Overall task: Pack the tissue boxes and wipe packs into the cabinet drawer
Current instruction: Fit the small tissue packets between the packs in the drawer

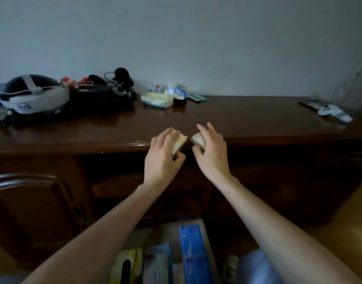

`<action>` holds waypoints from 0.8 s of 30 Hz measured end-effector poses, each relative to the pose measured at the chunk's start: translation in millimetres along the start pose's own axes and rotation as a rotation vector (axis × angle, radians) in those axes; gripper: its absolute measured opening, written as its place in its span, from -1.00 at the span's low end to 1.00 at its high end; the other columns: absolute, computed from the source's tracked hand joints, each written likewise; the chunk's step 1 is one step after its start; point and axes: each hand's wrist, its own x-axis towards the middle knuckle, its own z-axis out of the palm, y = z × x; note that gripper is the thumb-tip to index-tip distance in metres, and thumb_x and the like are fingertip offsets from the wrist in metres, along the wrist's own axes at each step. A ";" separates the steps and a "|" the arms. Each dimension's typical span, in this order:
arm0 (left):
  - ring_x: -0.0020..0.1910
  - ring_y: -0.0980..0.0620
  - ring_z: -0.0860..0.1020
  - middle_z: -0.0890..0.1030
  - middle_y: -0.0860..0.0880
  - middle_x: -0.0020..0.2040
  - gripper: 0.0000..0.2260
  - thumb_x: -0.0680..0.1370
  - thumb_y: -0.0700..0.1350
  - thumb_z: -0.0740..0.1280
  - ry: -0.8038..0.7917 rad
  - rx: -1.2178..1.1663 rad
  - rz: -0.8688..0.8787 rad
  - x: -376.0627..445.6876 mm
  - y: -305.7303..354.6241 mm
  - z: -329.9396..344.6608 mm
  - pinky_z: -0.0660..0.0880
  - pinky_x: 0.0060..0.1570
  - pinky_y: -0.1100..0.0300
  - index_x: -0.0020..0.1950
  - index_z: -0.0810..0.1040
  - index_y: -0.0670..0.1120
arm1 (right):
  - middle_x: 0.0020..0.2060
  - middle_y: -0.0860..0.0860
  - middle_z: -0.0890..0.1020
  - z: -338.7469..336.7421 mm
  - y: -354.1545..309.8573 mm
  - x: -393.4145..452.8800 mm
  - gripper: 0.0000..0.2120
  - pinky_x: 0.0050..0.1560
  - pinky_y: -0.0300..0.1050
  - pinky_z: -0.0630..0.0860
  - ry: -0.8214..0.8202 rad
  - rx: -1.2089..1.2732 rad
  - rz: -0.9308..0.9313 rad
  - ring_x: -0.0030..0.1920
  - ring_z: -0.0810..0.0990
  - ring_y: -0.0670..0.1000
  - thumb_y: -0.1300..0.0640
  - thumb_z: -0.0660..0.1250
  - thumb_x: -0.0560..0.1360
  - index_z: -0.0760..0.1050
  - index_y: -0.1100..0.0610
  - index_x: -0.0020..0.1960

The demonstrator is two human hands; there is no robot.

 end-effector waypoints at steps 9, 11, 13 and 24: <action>0.45 -0.03 0.30 0.30 0.00 0.55 -0.46 0.53 -0.14 0.36 -0.299 0.001 -0.279 -198.6 -69.2 33.0 0.43 0.26 0.12 0.51 0.36 0.01 | 0.58 0.04 0.27 116.9 68.4 -185.0 -0.61 0.47 -0.11 0.23 -0.342 0.124 0.422 0.56 0.25 0.05 0.05 0.10 0.71 0.36 -0.10 0.52; 0.45 -0.07 0.32 0.31 -0.01 0.54 -0.49 0.54 -0.13 0.37 -0.421 0.021 -0.378 -235.2 -89.7 47.0 0.44 0.28 0.06 0.49 0.40 -0.03 | 0.54 0.03 0.30 143.7 93.0 -216.2 -0.64 0.50 -0.01 0.30 -0.512 0.144 0.475 0.55 0.26 0.10 0.05 0.13 0.71 0.43 -0.08 0.47; 0.41 -0.09 0.36 0.36 -0.02 0.52 -0.52 0.54 -0.10 0.39 -0.501 0.051 -0.450 -264.6 -108.8 62.7 0.46 0.24 0.04 0.46 0.44 -0.07 | 0.56 0.03 0.25 166.5 113.7 -241.1 -0.64 0.50 0.06 0.31 -0.674 0.043 0.385 0.58 0.18 0.12 0.05 0.14 0.70 0.42 -0.11 0.48; 0.34 -0.08 0.43 0.37 -0.02 0.47 -0.59 0.58 -0.08 0.33 -0.790 0.099 -0.597 -348.0 -158.0 122.3 0.58 -0.03 0.05 0.43 0.43 -0.03 | 0.28 0.14 0.46 227.5 159.0 -272.2 -0.61 0.15 0.06 0.55 -1.072 -0.446 0.268 0.21 0.56 0.17 0.19 0.36 0.55 0.43 0.03 0.35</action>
